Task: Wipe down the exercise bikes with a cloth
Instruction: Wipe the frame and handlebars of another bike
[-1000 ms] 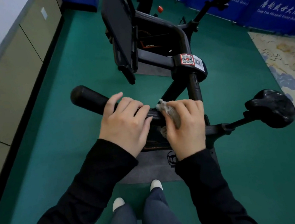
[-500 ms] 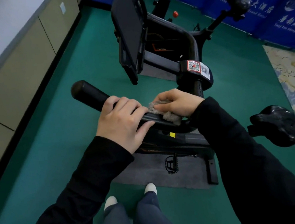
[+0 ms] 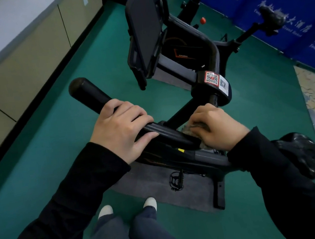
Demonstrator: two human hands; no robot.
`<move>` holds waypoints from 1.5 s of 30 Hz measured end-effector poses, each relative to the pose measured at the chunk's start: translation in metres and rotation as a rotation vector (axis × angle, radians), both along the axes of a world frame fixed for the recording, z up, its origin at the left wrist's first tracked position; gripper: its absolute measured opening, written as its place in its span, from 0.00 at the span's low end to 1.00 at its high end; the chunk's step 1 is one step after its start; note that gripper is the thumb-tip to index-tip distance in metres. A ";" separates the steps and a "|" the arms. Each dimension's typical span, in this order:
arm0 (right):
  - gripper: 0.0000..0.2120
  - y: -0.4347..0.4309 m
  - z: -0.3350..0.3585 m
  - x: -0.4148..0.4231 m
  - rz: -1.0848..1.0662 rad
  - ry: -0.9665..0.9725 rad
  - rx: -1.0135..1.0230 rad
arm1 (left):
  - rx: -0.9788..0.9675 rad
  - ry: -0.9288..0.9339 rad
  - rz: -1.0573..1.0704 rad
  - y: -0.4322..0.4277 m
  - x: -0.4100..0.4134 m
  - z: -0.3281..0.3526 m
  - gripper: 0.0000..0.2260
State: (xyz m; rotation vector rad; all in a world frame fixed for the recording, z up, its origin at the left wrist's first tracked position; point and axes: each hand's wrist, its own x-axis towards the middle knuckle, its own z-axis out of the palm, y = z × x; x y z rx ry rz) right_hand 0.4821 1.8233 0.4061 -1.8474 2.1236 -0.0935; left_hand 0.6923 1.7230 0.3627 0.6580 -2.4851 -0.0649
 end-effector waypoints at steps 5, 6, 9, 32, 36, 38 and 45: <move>0.04 0.014 -0.020 0.002 -0.090 -0.060 -0.230 | -0.028 0.005 0.003 0.000 -0.001 -0.001 0.12; 0.03 0.019 -0.026 0.002 -0.140 -0.036 -0.326 | -0.037 0.005 0.004 0.000 -0.001 -0.002 0.12; 0.04 0.036 -0.047 0.014 -0.378 -0.002 -0.671 | -0.049 0.011 0.008 -0.001 -0.001 -0.005 0.12; 0.08 0.015 -0.086 0.082 -1.546 -0.749 -1.320 | -0.113 0.010 -0.023 -0.004 -0.001 -0.010 0.13; 0.10 0.014 -0.093 0.107 -1.569 -0.812 -1.312 | -0.151 0.004 -0.024 -0.005 -0.001 -0.012 0.14; 0.10 0.012 -0.094 0.100 -1.615 -0.893 -1.302 | -0.163 0.009 -0.029 -0.006 0.000 -0.012 0.14; 0.13 0.008 -0.101 0.109 -1.613 -1.207 -1.263 | -0.161 0.019 -0.046 -0.006 0.001 -0.012 0.14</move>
